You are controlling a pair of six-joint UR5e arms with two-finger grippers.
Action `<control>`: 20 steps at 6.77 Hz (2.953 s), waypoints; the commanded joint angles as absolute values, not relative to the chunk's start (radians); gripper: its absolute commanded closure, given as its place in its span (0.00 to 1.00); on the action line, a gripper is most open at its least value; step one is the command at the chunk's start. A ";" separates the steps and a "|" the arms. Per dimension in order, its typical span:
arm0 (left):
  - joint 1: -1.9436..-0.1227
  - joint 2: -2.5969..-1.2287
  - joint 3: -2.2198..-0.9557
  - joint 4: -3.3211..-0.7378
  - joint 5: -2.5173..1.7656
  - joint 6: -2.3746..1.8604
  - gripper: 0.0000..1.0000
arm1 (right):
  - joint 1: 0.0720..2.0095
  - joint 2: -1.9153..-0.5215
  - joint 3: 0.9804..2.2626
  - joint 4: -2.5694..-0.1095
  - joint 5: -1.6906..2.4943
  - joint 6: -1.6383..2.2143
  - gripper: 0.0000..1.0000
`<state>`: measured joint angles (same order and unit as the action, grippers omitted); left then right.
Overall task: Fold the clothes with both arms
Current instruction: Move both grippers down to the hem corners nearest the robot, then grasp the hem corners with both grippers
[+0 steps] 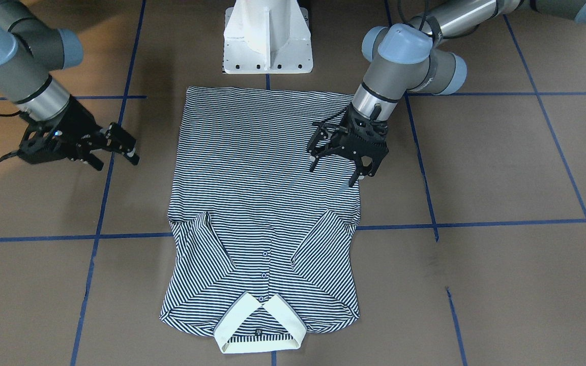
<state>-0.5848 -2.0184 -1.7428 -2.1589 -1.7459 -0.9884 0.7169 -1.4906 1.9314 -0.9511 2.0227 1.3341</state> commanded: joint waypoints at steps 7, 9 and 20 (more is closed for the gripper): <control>-0.227 -1.597 -2.016 -2.149 -1.572 -1.389 0.43 | 0.180 -1.713 2.146 -1.034 1.442 1.730 0.10; -0.193 -1.601 -2.016 -2.102 -1.563 -1.416 0.47 | 0.170 -1.712 2.146 -1.034 1.439 1.730 0.09; -0.144 -1.615 -2.011 -2.097 -1.559 -1.453 0.58 | 0.166 -1.712 2.146 -1.034 1.434 1.730 0.08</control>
<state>-0.1441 -1.6160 -2.0121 -2.0981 -1.5585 -1.4519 0.1658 -1.7119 2.1460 -1.0339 1.4366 1.7312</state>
